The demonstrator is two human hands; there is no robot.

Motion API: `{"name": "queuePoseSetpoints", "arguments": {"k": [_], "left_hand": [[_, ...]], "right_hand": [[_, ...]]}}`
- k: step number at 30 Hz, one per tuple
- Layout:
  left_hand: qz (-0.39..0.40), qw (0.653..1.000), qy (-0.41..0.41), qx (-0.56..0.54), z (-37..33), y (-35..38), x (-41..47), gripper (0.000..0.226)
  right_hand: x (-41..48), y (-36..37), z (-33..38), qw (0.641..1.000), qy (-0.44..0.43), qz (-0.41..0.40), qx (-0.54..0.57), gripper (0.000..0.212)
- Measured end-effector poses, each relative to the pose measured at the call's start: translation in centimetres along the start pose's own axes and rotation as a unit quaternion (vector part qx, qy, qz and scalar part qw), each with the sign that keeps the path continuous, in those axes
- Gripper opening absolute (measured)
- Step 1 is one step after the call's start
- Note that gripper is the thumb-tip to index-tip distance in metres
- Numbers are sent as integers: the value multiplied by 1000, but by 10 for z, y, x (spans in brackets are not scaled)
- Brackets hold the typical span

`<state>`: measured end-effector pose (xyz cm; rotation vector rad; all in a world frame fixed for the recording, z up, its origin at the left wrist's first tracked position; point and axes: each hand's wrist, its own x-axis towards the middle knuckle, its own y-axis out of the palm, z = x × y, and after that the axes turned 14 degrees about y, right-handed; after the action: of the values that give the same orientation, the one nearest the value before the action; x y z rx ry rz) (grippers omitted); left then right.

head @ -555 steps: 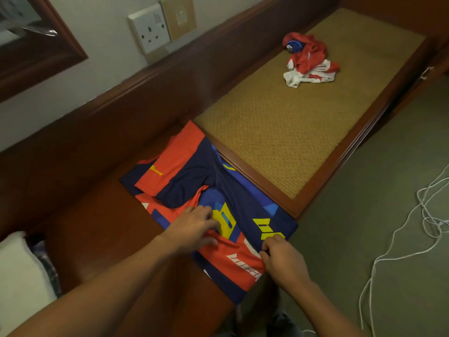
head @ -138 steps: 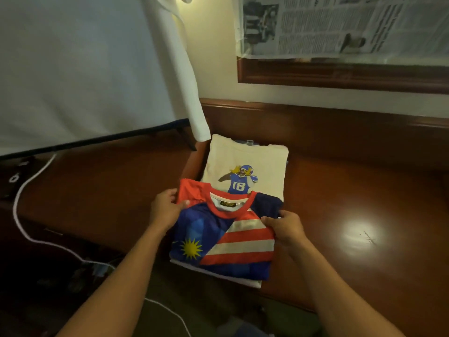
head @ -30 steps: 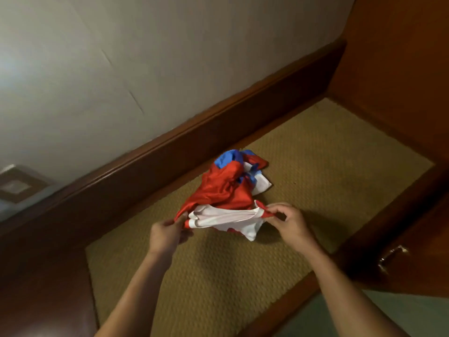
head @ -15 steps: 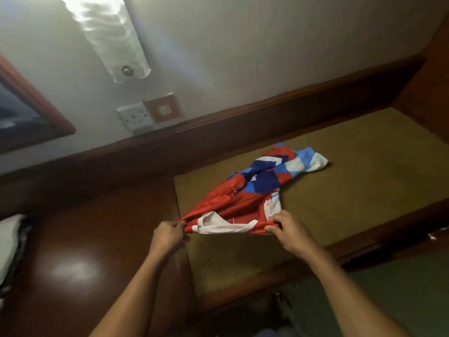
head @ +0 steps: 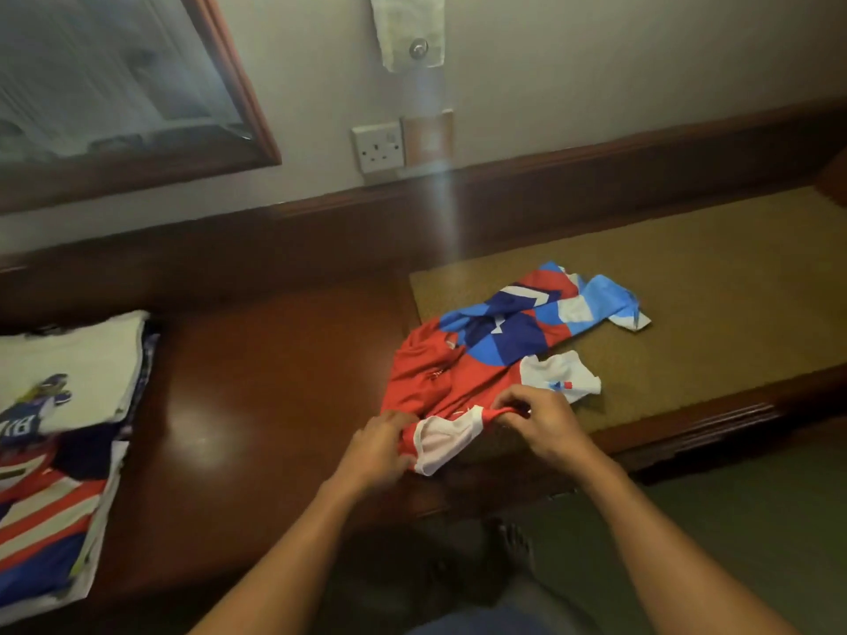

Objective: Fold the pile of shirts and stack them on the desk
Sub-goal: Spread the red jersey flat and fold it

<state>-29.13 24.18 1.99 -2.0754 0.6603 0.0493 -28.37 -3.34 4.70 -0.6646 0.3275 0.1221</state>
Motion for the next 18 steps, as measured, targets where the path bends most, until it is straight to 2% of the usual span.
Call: {"name": "queuePoseSetpoints", "arguments": {"k": [2, 4, 5, 6, 8, 9, 11, 13, 15, 17, 18], "left_hand": [[32, 998, 34, 39, -2, 9, 11, 81], [68, 996, 26, 42, 2, 19, 22, 94], [73, 996, 17, 47, 6, 24, 27, 91], [64, 996, 16, 54, 11, 27, 32, 80], [15, 997, 41, 70, 21, 22, 40, 44], [-18, 996, 57, 70, 24, 13, 41, 33], [-82, 993, 87, 23, 23, -16, 42, 41], [-136, 980, 128, -67, 14, -56, 41, 48], [-154, 968, 165, -110, 1, -99, 42, 33], [-168, 966, 176, -93, -13, -142, 46, 20], [-177, 965, 175, -79, -20, -163, 47, 21]], "right_hand": [[-5, -5, 6, 999, 7, -8, 43, 21], [-10, -17, 10, 994, 23, -10, 104, 15], [-12, -25, 9, 990, 35, -10, 134, 14], [-12, -34, 5, 987, 46, -15, 152, 14], [-12, -52, -7, 986, 64, -38, 148, 18], [-10, -60, -13, 986, 77, -50, 137, 21], [-6, -76, -20, 988, 112, -57, 92, 29], [2, -90, -16, 989, 135, -54, -14, 30], [17, -106, -3, 985, 103, -80, -114, 16], [30, -126, 21, 987, 40, -111, -110, 13], [37, -138, 34, 990, 15, -121, -71, 15]]}}
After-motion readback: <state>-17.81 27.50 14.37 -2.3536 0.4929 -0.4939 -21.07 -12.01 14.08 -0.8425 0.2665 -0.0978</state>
